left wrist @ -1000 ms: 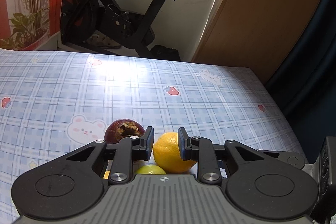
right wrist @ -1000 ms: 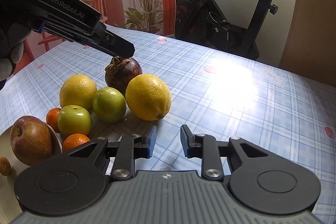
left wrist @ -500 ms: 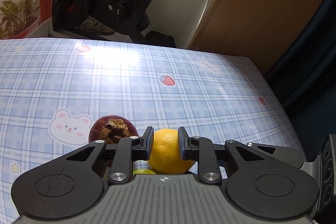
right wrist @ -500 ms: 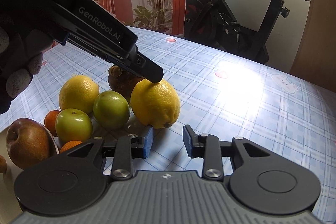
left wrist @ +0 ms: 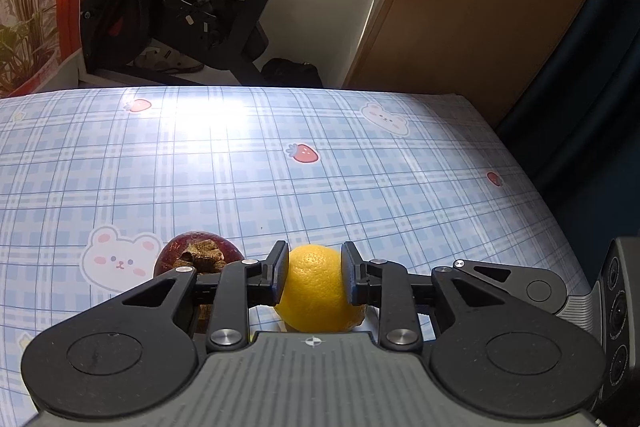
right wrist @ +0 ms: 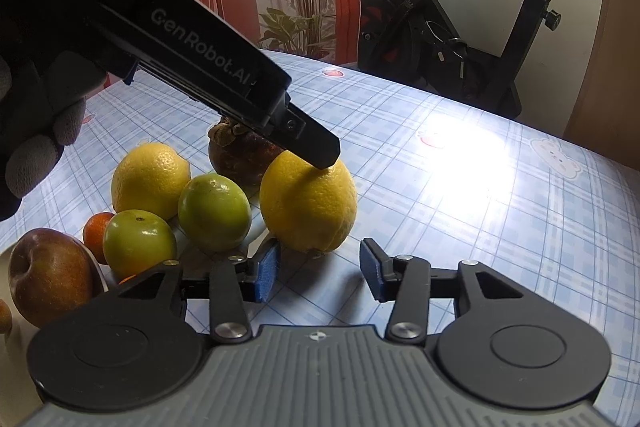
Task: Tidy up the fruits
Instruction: 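Close the left gripper on the yellow lemon and lift it, then carry the lemon with the left gripper over the cream plate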
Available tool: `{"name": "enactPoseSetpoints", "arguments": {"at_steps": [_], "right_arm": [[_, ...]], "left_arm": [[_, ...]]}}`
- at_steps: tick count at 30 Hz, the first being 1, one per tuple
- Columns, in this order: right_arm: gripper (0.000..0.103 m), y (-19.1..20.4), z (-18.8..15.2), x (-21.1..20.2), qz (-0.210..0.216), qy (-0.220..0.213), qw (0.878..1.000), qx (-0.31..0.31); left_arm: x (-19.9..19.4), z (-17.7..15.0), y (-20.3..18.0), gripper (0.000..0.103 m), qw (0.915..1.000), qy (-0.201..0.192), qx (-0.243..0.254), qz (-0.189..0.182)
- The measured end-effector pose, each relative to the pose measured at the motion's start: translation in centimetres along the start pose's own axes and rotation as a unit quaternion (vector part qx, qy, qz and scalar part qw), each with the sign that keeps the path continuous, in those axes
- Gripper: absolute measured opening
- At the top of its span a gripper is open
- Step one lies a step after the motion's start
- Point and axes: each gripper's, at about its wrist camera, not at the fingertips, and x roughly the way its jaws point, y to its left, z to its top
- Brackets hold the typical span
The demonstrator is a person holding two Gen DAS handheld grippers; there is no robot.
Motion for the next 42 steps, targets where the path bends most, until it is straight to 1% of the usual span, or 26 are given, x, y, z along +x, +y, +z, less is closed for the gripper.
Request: {"name": "enactPoseSetpoints", "arguments": {"at_steps": [2, 6, 7, 9, 14, 19, 24, 30, 36, 42], "right_arm": [[0.048, 0.1, 0.2, 0.2, 0.003, 0.001, 1.0, -0.002], [0.049, 0.2, 0.6, 0.8, 0.009, 0.002, 1.0, -0.006], [0.051, 0.2, 0.6, 0.9, 0.009, 0.001, 1.0, -0.007], [0.05, 0.2, 0.5, 0.8, 0.009, -0.003, 1.0, -0.009], [0.05, 0.1, -0.1, -0.3, 0.011, -0.01, 1.0, -0.007], [0.05, 0.5, 0.0, -1.8, 0.002, -0.012, 1.0, -0.009], [0.05, 1.3, 0.2, -3.7, 0.001, -0.02, 1.0, -0.007], [0.05, 3.2, 0.3, -6.1, 0.0, -0.022, 1.0, -0.017], [0.05, 6.1, 0.8, -8.5, 0.002, -0.026, 0.999, -0.028], [0.05, 10.0, 0.8, -10.0, 0.018, -0.035, 0.998, -0.04]], "left_arm": [[0.0, 0.1, 0.1, 0.031, 1.0, 0.002, -0.006, -0.002], [0.0, 0.0, -0.1, 0.032, 1.0, 0.001, -0.002, -0.005], [0.0, -0.1, -0.2, 0.033, 1.0, 0.0, 0.002, -0.003], [0.0, -0.1, -0.5, 0.034, 0.9999, 0.003, 0.013, -0.001], [-0.3, -0.2, -0.7, 0.034, 0.9997, 0.01, 0.011, -0.017], [-1.5, -0.5, -2.0, 0.034, 0.9994, 0.004, 0.027, -0.021], [-3.4, -1.0, -3.0, 0.034, 0.999, -0.004, 0.037, -0.025], [-6.5, -2.4, -4.1, 0.034, 0.9985, -0.012, 0.046, -0.026], [-10.1, -3.9, -4.2, 0.034, 0.9981, -0.019, 0.048, -0.033], [-14.2, -6.2, -3.4, 0.034, 0.9974, -0.024, 0.062, -0.027]]}}
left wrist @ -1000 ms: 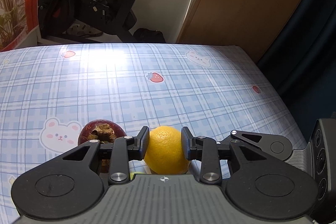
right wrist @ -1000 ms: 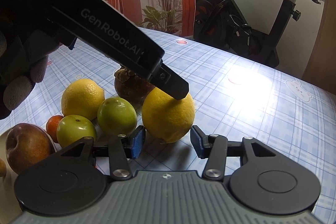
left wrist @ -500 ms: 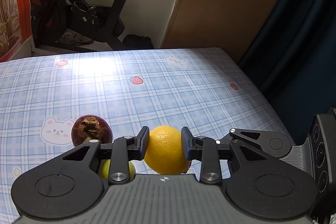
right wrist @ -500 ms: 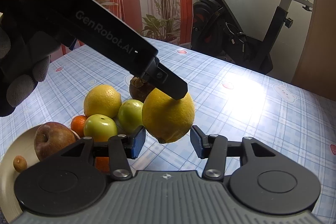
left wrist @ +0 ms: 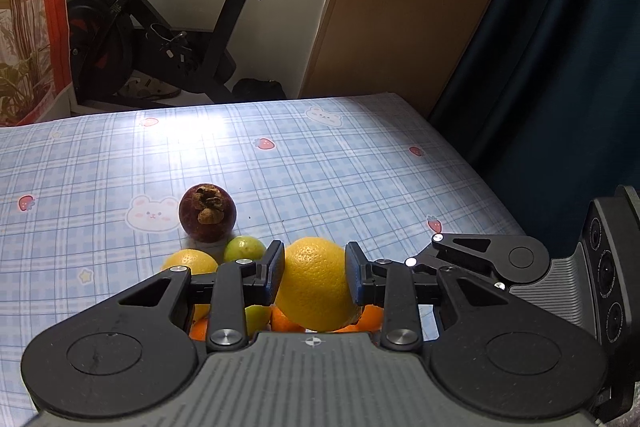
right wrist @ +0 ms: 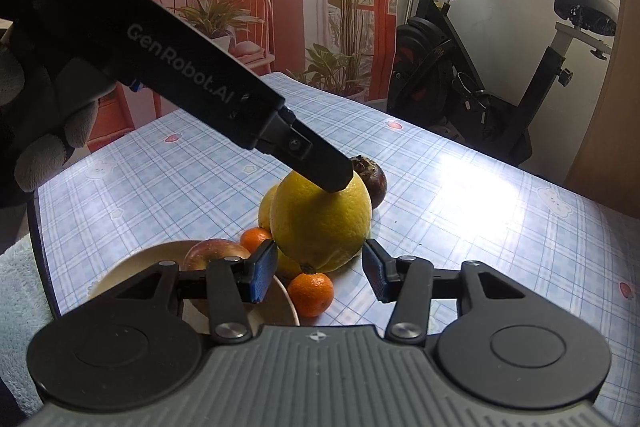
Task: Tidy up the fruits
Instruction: 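Carry the lemon with the left gripper over the cream plate, then lower the lemon into the plate, open the left gripper, withdraw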
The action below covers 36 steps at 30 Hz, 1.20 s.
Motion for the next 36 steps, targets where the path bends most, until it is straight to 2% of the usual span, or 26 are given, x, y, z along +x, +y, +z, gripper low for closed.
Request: {"name": "enactPoseSetpoints", "arguments": {"at_steps": [8, 14, 21, 36], "right_arm": [[0.05, 5.9, 0.3, 0.7, 0.041, 0.005, 0.999, -0.018], [0.05, 9.1, 0.0, 2.4, 0.066, 0.024, 0.997, -0.029], [0.05, 10.0, -1.1, 3.9, 0.072, 0.046, 0.996, -0.021], [0.05, 9.3, -2.3, 5.6, 0.073, 0.079, 0.994, 0.021]], "left_arm": [[-4.9, -3.9, 2.9, 0.034, 0.9997, 0.008, -0.014, 0.021], [-6.8, -6.7, 5.2, 0.034, 0.9987, 0.021, -0.028, 0.037], [-6.3, -8.8, 7.1, 0.036, 0.9979, 0.028, -0.048, 0.033], [-3.2, -9.3, 7.9, 0.037, 0.9963, 0.061, -0.056, 0.024]]}}
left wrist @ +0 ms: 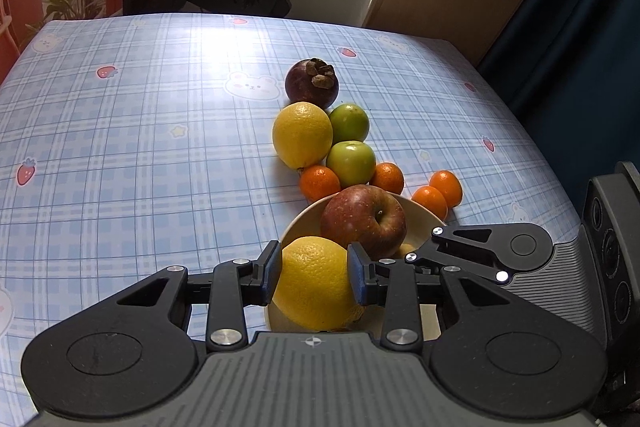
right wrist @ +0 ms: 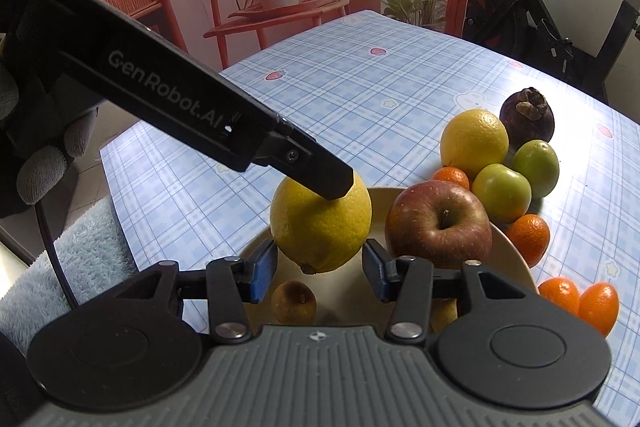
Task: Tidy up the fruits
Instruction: 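Lower the lemon into the plate, open the left gripper, withdraw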
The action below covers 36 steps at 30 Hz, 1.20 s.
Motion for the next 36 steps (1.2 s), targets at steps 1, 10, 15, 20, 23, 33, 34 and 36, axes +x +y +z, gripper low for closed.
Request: {"name": "enactPoseSetpoints", "arguments": {"at_steps": [1, 10, 15, 20, 23, 33, 34, 36], "right_arm": [[0.05, -0.1, -0.1, 0.1, -0.001, 0.001, 1.0, 0.003], [0.05, -0.9, -0.5, 0.3, -0.005, 0.001, 0.999, 0.044], [0.05, -0.9, -0.5, 0.2, -0.007, -0.003, 0.999, 0.05], [0.05, -0.8, -0.6, 0.2, -0.01, -0.005, 0.998, 0.06], [0.05, -0.9, -0.9, -0.2, -0.011, -0.013, 0.998, 0.067], [0.05, -0.6, -1.8, -2.8, -0.023, -0.054, 0.995, 0.078], [0.05, -0.5, -2.0, -3.0, -0.025, -0.055, 0.995, 0.077], [0.05, -0.6, -2.2, -3.6, -0.03, -0.063, 0.994, 0.079]], "left_arm": [[0.2, 0.0, 0.0, 0.037, 1.0, 0.001, 0.0, 0.0], [1.7, -0.2, -0.5, 0.037, 0.9999, 0.013, 0.007, 0.005], [1.6, -0.1, -0.4, 0.037, 0.9999, 0.009, 0.0, 0.004], [1.4, 0.0, -0.7, 0.037, 0.9998, -0.002, 0.004, 0.019], [0.9, 0.0, -0.8, 0.037, 0.9994, -0.014, 0.002, 0.033], [-1.7, 0.0, -0.8, 0.037, 0.9938, -0.081, -0.042, 0.064], [-1.9, 0.0, -0.9, 0.037, 0.9929, -0.087, -0.044, 0.068], [-2.2, 0.0, -1.3, 0.037, 0.991, -0.1, -0.044, 0.077]]}}
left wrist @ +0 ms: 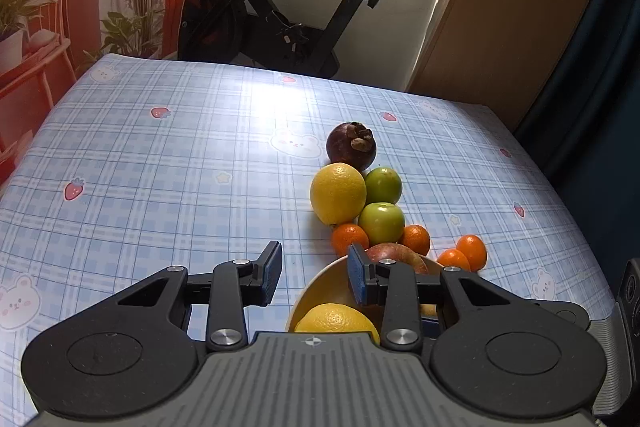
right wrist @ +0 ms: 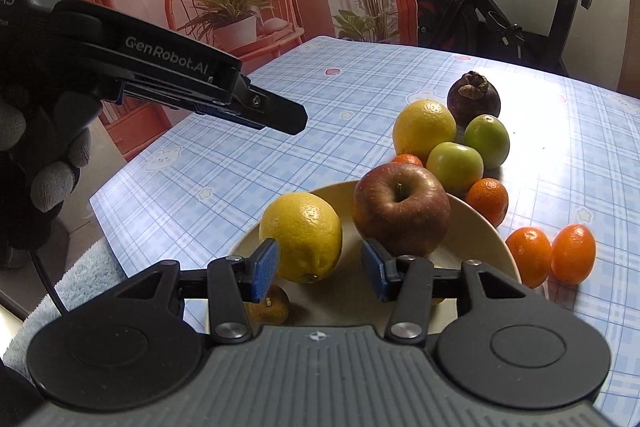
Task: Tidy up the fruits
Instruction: 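Lower the lemon into the plate, open the left gripper, withdraw, then reach the left gripper to a small orange beside the pile and grasp it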
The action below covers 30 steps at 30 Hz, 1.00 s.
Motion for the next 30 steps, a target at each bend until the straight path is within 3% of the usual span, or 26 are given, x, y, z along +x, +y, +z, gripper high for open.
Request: {"name": "enactPoseSetpoints", "arguments": {"at_steps": [13, 17, 30], "right_arm": [[0.049, -2.3, -0.1, -4.0, -0.055, -0.066, 0.996, 0.028], [0.049, -3.3, -0.4, -4.6, -0.076, -0.072, 0.994, 0.026], [0.047, -7.6, -1.0, -5.0, -0.105, -0.081, 0.989, 0.068]], "left_arm": [[-2.2, -1.4, -2.1, 0.037, 0.9954, -0.083, -0.017, 0.045], [-2.5, -1.7, -2.9, 0.037, 0.9913, -0.109, 0.001, 0.073], [-1.4, -2.0, -2.2, 0.037, 0.9924, -0.102, -0.016, 0.067]]}}
